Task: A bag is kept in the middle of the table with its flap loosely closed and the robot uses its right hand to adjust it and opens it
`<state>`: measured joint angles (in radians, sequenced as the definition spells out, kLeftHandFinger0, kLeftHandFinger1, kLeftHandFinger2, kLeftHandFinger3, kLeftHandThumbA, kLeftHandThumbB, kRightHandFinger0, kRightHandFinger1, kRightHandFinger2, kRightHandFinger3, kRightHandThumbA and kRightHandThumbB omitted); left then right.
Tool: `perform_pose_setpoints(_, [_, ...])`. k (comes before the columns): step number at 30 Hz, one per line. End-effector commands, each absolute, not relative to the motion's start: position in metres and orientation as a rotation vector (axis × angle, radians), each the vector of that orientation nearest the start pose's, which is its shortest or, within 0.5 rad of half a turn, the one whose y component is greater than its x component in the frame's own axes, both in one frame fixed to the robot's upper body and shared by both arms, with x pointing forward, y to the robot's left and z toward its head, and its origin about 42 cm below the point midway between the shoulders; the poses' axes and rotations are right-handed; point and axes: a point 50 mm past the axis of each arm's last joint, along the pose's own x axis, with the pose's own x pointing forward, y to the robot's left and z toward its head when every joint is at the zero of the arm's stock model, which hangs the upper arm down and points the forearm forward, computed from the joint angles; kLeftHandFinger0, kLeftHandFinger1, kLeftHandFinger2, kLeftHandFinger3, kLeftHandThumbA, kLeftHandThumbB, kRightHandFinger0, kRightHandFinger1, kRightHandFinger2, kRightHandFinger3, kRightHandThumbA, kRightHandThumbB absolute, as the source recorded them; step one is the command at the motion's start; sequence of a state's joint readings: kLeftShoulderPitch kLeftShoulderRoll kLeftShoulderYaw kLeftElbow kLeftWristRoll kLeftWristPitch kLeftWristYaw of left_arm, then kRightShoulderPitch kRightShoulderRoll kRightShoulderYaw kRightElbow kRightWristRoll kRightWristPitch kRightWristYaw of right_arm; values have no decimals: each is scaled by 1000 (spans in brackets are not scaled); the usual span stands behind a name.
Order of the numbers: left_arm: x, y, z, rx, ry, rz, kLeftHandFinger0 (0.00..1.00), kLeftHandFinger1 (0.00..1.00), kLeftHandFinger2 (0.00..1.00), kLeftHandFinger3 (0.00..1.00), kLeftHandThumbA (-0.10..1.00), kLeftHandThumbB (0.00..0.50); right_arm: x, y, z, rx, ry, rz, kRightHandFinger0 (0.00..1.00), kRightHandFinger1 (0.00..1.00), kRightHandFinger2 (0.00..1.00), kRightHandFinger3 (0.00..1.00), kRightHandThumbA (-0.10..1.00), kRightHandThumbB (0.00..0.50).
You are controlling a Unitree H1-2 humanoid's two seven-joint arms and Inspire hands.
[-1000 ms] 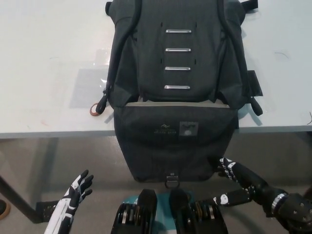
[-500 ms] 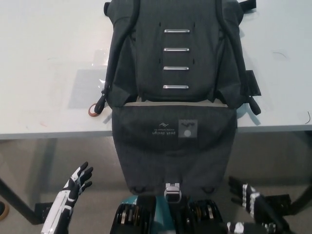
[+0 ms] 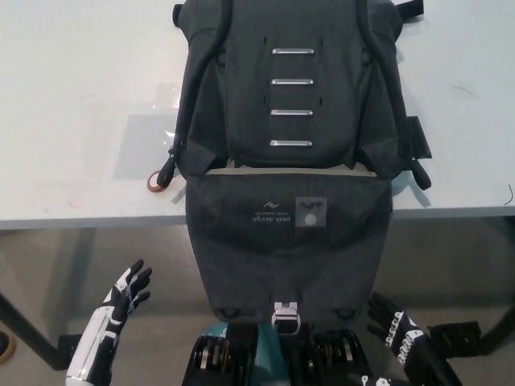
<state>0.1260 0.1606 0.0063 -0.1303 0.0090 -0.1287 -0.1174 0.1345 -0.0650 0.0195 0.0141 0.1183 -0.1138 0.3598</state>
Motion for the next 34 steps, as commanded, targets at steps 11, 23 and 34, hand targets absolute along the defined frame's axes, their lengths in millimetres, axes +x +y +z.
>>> perform_pose_setpoints(11, [239, 267, 110, 271, -81, -107, 1000, 1000, 1000, 1000, 1000, 17, 231, -223, 75, 28, -161, 283, 1000, 1000, 1000, 1000, 1000, 245])
perform_pose_setpoints(23, [230, 264, 103, 242, -11, -159, 1000, 1000, 1000, 1000, 1000, 0, 230, -219, 71, 30, -152, 289, 1000, 1000, 1000, 1000, 1000, 242])
perform_pose_setpoints(34, [211, 261, 92, 215, 13, -146, 1000, 1000, 1000, 1000, 1000, 0, 221, -219, 64, 21, -119, 308, 1000, 1000, 1000, 1000, 1000, 230])
